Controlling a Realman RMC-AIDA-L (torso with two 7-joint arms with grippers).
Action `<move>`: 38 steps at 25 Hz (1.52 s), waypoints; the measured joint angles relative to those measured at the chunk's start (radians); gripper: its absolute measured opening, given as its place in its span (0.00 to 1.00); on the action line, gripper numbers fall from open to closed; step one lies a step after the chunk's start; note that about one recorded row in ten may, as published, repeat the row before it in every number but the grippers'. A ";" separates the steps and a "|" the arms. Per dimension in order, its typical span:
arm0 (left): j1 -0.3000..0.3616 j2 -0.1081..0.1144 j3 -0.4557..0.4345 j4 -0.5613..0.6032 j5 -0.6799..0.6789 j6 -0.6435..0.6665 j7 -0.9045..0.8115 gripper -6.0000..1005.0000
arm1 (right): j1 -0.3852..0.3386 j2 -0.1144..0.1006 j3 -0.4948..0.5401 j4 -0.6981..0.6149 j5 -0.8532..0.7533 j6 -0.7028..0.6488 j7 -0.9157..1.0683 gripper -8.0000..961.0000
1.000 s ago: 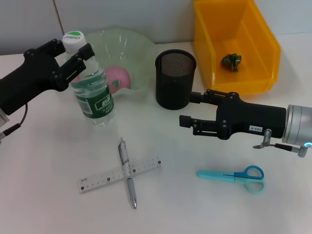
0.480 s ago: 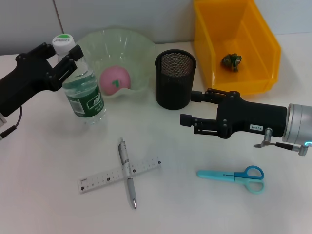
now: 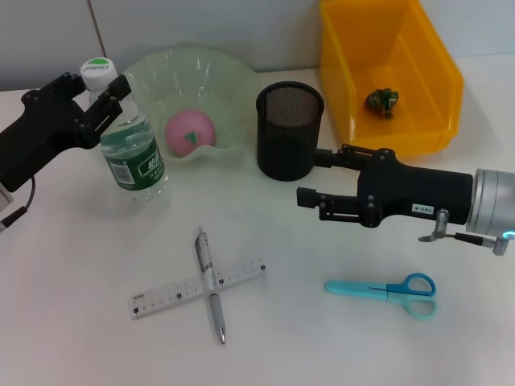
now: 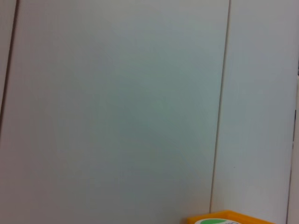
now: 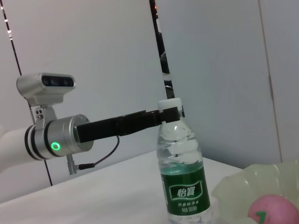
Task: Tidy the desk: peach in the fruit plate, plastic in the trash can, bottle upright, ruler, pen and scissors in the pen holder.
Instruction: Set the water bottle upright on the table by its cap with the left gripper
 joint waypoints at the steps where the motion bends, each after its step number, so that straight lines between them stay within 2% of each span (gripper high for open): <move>1: 0.000 0.000 0.001 0.000 0.000 -0.003 0.000 0.44 | 0.001 0.000 -0.002 0.000 -0.003 0.000 0.000 0.80; 15: -0.003 -0.001 0.007 -0.015 -0.001 -0.048 0.009 0.44 | 0.013 -0.003 -0.013 -0.030 -0.124 0.033 0.016 0.80; 38: -0.006 -0.001 0.006 -0.052 0.001 -0.076 0.037 0.44 | 0.019 0.000 -0.013 -0.030 -0.153 0.033 0.030 0.80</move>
